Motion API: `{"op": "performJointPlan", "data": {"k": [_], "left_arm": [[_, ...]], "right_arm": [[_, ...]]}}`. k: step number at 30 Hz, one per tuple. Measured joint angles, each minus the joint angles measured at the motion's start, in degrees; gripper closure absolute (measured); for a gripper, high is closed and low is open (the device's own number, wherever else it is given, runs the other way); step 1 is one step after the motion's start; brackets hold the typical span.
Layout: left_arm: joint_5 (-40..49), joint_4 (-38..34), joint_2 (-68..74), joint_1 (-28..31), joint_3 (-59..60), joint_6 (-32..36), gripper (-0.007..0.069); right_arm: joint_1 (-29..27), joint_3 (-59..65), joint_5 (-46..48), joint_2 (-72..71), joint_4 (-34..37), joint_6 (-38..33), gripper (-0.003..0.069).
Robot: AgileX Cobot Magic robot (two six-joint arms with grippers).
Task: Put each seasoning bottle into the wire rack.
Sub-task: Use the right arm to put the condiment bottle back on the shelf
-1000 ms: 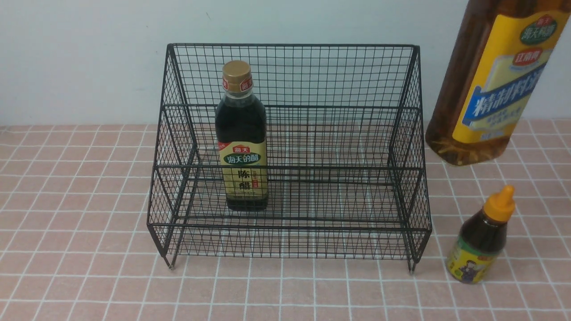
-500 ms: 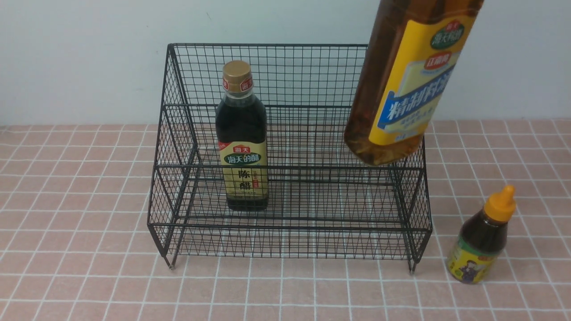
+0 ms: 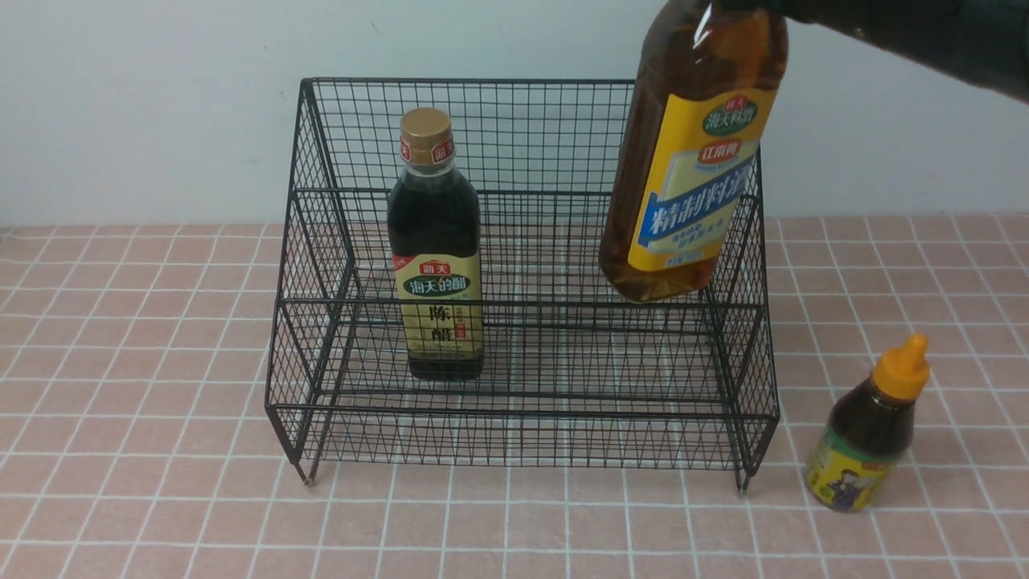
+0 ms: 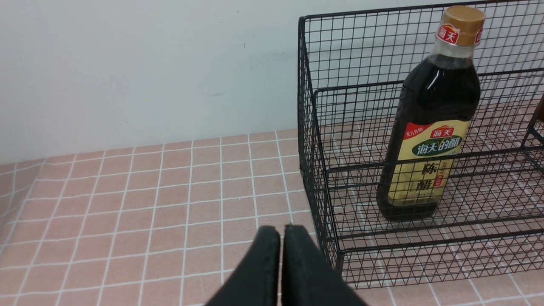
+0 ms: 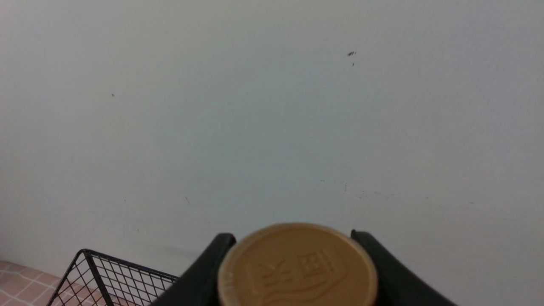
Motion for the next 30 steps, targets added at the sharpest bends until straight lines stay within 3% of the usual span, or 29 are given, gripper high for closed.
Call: {"op": "performJointPlan", "data": {"k": [16, 22, 30], "left_arm": [[0.0, 0.17, 0.0, 0.0, 0.0, 0.05, 0.0631], [0.0, 1.4, 0.0, 0.0, 0.0, 0.05, 0.0631], [0.0, 2.36, 0.0, 0.0, 0.0, 0.05, 0.0631]], "right_arm": [[-0.05, -1.6, 6.76, -0.23, -4.27, 0.68, 0.0346], [-0.96, -1.17, 4.41, -0.23, -6.04, 6.72, 0.0346], [-4.19, -1.06, 3.86, 0.26, -4.74, 8.32, 0.0346]]}}
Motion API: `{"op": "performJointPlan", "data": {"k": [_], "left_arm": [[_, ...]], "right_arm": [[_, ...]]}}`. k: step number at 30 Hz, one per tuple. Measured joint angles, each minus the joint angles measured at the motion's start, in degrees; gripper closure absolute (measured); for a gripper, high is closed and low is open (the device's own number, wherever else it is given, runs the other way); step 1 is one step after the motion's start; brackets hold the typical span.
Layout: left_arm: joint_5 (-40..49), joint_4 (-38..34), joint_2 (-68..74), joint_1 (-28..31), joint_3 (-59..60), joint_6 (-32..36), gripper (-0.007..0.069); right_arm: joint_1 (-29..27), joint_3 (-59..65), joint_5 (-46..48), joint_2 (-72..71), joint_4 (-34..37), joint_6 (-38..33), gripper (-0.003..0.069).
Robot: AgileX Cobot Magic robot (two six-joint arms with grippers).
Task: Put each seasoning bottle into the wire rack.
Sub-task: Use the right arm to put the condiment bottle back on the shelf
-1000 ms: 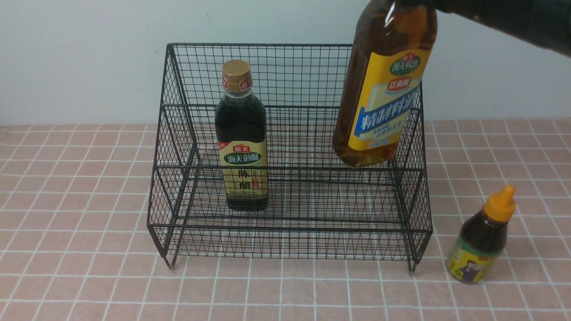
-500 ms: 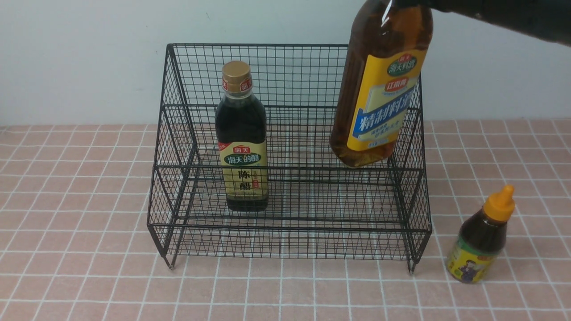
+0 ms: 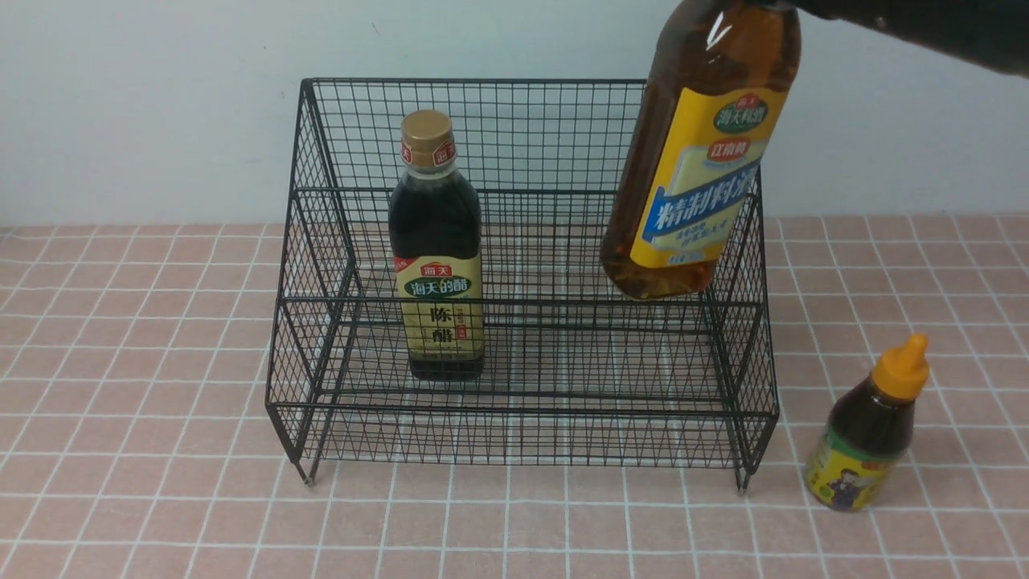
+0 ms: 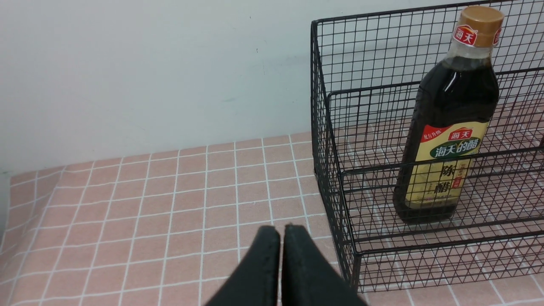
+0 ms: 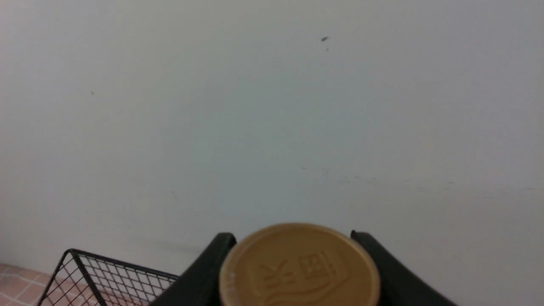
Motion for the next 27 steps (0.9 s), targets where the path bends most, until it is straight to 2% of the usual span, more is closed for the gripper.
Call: {"op": "performJointPlan", "data": {"k": [4, 15, 20, 27], "left_arm": [[-0.05, 0.0, 0.0, 0.0, 0.0, 0.0, 0.0631], [-1.99, 0.38, 0.0, 0.0, 0.0, 0.0, 0.0631], [-2.16, 1.37, 0.0, 0.0, 0.0, 0.0, 0.0631], [-2.17, 2.06, 0.0, 0.0, 0.0, 0.0, 0.0631]], "right_arm": [[-2.17, 0.09, -0.31, 0.14, 1.95, -0.49, 0.0346], [-2.34, 0.14, -0.31, 0.53, 4.14, -0.84, 0.0346], [-1.61, 0.26, -4.46, 2.33, 10.75, 0.99, 0.0346], [-0.27, 0.57, -6.89, 2.6, 13.04, -1.45, 0.0346]]}}
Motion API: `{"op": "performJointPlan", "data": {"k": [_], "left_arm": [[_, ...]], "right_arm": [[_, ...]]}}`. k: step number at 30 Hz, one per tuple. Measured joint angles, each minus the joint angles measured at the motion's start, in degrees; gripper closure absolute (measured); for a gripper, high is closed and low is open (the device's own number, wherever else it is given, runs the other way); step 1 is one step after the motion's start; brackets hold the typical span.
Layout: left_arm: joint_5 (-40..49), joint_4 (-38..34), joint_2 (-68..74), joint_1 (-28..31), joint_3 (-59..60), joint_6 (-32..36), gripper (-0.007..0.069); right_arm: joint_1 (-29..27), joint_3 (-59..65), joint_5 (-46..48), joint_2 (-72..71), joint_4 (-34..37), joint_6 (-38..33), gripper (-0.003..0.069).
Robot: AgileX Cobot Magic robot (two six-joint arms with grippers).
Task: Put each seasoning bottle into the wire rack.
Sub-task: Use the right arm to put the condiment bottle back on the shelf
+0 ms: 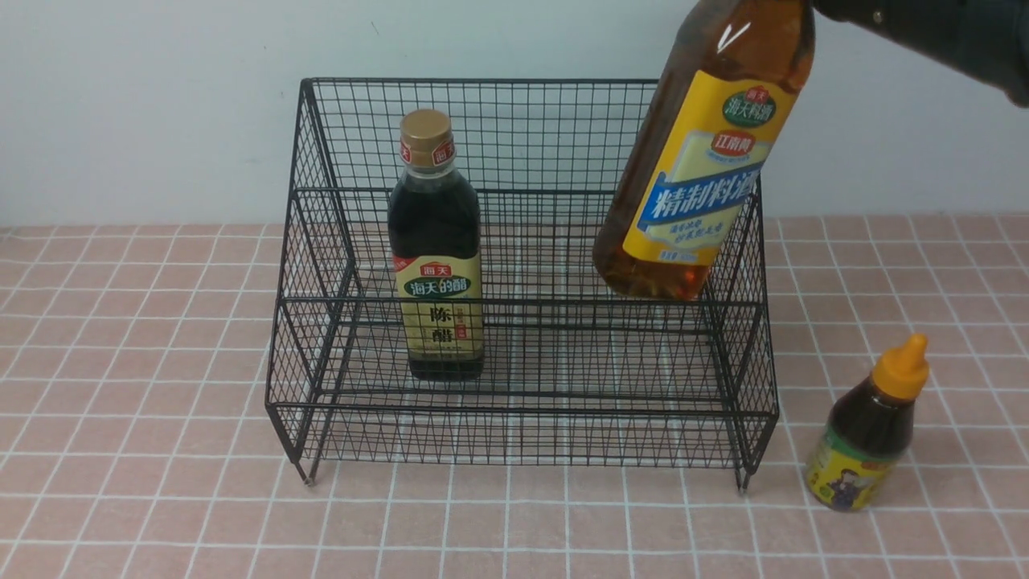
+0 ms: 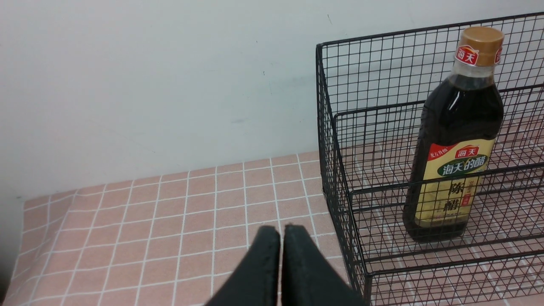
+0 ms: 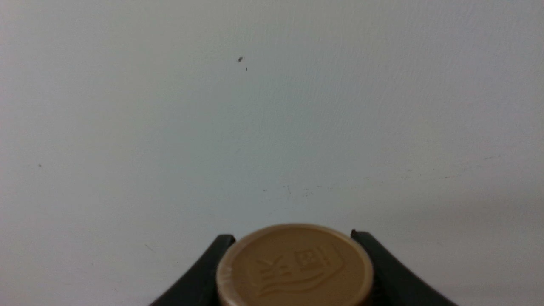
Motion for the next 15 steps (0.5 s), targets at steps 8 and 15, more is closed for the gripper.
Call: {"op": "performJointPlan", "data": {"k": [8, 15], "left_arm": [[-0.16, 0.25, 0.0, 0.0, 0.0, 0.0, 0.0631], [-0.29, 1.05, 0.0, 0.0, 0.0, 0.0, 0.0631]], "right_arm": [[0.07, 0.07, -4.11, 0.1, 0.83, -3.46, 0.0346], [0.07, 0.0, -4.33, 1.36, 1.16, -4.2, 0.0346]]}}
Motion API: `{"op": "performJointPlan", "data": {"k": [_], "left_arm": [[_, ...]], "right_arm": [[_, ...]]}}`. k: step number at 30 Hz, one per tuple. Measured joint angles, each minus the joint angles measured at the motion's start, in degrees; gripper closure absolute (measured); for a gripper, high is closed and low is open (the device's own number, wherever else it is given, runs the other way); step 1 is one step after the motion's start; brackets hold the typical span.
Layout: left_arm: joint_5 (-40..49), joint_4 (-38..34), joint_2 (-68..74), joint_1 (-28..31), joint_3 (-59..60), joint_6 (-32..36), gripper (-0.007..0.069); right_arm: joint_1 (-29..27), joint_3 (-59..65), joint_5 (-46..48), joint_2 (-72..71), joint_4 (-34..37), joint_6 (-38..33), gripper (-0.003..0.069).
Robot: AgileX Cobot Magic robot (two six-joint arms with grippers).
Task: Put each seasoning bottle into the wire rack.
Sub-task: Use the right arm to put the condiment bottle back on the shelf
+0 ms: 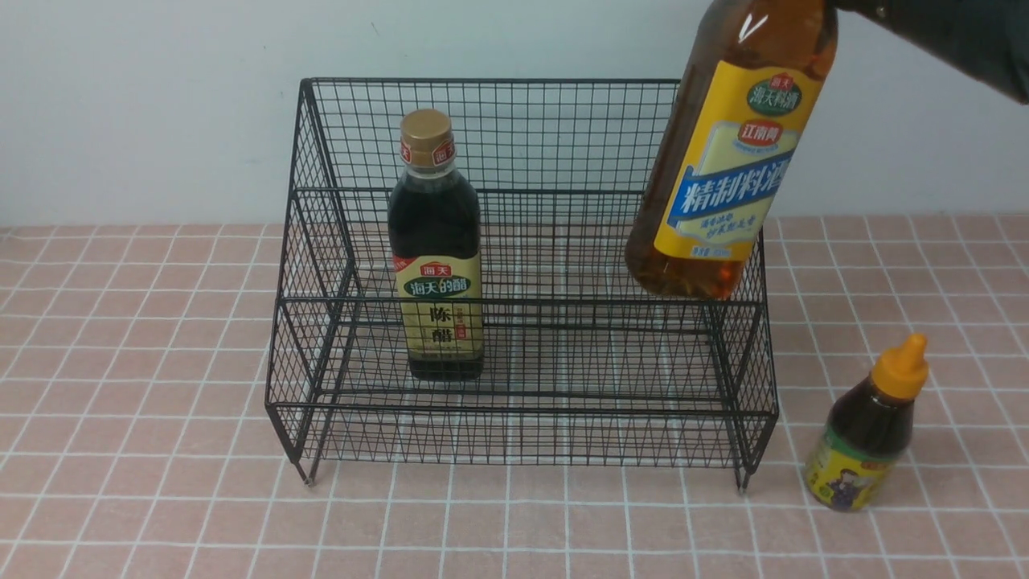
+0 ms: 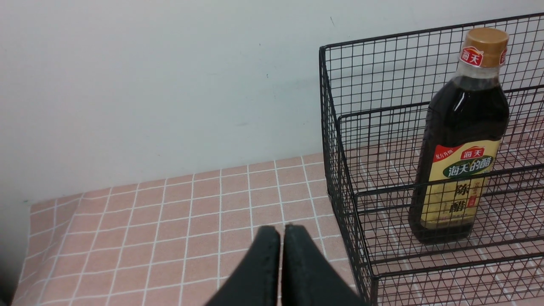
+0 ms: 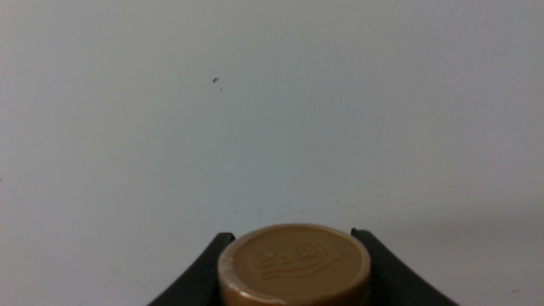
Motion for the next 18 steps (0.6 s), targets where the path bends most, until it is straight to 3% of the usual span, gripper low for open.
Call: {"op": "performJointPlan", "data": {"k": [8, 18], "left_arm": [[-0.3, 0.26, 0.0, 0.0, 0.0, 0.0, 0.0631], [1.29, 0.32, -1.81, 0.0, 0.0, -0.89, 0.0631]], "right_arm": [[0.94, -0.18, -0.74, 0.35, 0.21, -0.76, 0.0346], [5.32, 0.0, -7.09, 0.93, 1.46, -9.1, 0.0346]]}}
